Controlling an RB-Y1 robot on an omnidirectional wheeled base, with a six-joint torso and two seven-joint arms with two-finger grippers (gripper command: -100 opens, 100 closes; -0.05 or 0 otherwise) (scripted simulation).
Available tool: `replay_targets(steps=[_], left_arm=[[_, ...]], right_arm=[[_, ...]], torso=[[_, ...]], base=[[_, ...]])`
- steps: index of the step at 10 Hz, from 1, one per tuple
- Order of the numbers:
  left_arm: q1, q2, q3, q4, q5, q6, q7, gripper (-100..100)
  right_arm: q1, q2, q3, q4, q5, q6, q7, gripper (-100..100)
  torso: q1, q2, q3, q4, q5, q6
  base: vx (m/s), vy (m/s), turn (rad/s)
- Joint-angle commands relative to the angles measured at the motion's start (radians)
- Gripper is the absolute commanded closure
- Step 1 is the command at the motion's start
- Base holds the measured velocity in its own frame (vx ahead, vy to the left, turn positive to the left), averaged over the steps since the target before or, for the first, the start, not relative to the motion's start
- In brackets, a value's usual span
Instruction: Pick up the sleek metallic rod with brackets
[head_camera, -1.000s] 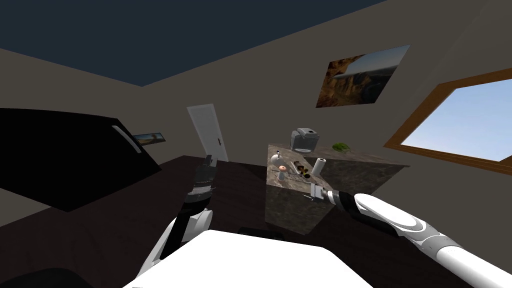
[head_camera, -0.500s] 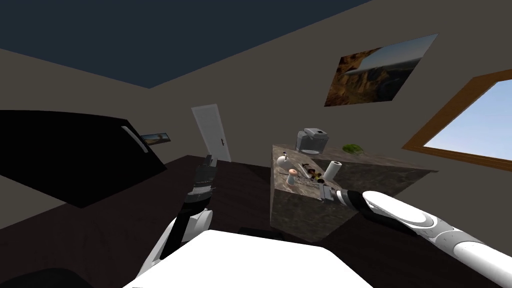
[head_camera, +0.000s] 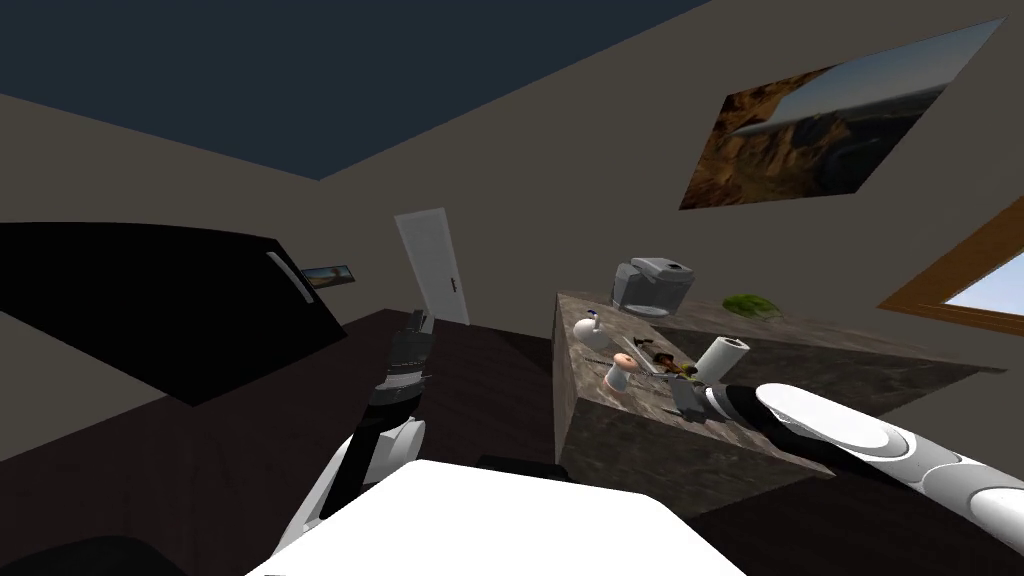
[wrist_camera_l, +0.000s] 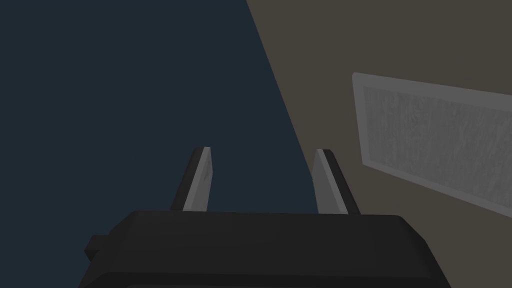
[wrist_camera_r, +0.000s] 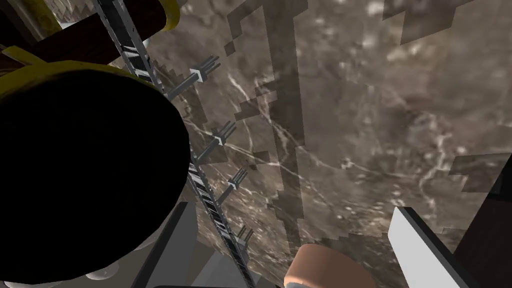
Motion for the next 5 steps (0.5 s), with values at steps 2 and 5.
replay_targets(steps=[2, 5], left_arm=[[0.000, 0.000, 0.000, 0.000, 0.000, 0.000, 0.000, 0], [0.000, 0.000, 0.000, 0.000, 0.000, 0.000, 0.000, 0]], right_arm=[[-0.006, -0.028, 0.017, 0.033, 0.049, 0.005, -0.006, -100], [-0.007, -0.071, 0.028, 0.085, 0.101, 0.001, 0.000, -100]], torso=[[0.001, 0.001, 0.000, 0.000, 0.000, 0.000], [-0.006, 0.005, 0.003, 0.001, -0.002, 0.001]], base=[[0.111, 0.184, 0.060], [0.079, 0.131, 0.073]])
